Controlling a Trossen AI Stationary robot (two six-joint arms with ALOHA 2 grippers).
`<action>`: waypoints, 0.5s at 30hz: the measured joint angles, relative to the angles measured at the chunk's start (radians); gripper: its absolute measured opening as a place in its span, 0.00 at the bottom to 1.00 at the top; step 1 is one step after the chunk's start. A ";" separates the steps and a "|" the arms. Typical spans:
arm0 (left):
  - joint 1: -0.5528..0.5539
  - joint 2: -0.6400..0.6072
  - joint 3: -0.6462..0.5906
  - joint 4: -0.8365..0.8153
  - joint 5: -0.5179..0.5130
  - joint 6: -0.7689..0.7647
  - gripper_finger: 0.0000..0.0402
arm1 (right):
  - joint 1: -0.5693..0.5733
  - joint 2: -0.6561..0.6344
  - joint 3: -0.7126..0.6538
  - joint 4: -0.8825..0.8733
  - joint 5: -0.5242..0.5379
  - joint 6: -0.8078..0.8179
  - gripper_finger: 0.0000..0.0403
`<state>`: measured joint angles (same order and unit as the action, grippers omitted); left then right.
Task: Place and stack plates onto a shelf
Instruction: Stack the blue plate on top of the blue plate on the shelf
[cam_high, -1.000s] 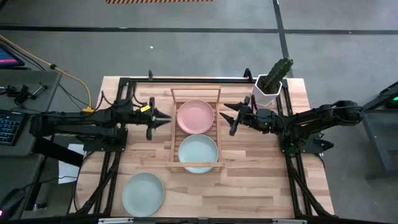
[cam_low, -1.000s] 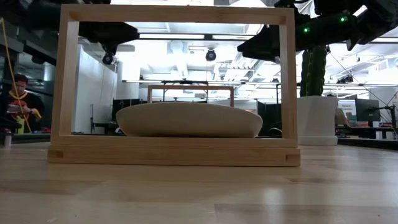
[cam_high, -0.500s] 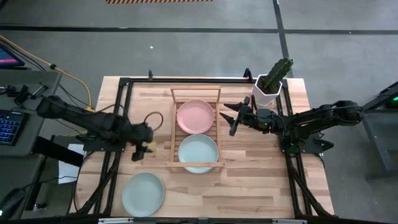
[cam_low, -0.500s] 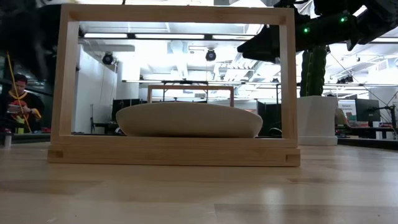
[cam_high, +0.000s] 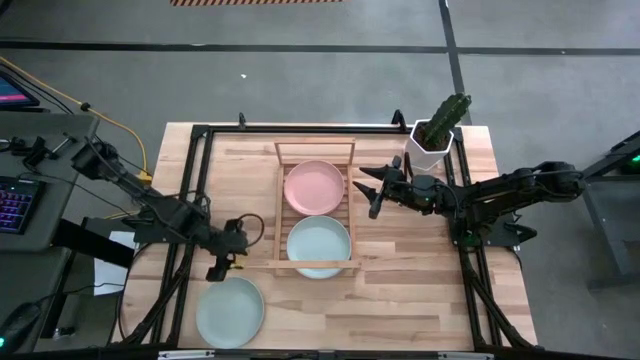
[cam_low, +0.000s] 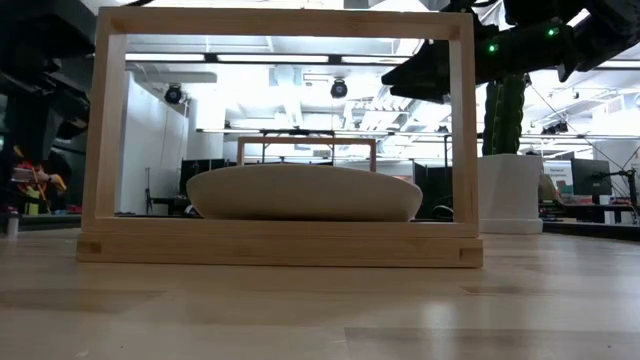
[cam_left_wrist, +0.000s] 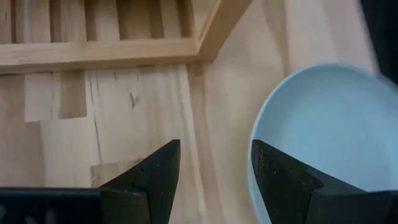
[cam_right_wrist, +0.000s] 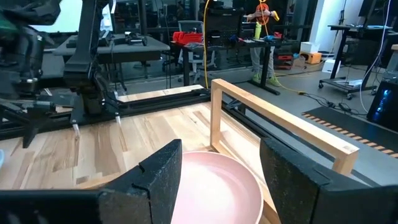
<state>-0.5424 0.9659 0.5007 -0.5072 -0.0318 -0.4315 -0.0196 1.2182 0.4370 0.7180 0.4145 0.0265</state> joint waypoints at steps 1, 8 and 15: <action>-0.013 0.014 0.000 -0.002 -0.016 0.011 0.47 | 0.000 0.000 0.000 -0.004 0.000 0.000 0.50; -0.088 0.132 0.000 0.038 -0.070 0.087 0.47 | 0.000 0.000 0.000 -0.008 -0.001 0.000 0.50; -0.116 0.260 0.000 0.170 -0.007 0.102 0.47 | 0.000 0.000 0.000 -0.023 -0.002 0.000 0.50</action>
<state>-0.6582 1.2256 0.5003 -0.3372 -0.0392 -0.3298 -0.0196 1.2182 0.4370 0.6946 0.4121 0.0262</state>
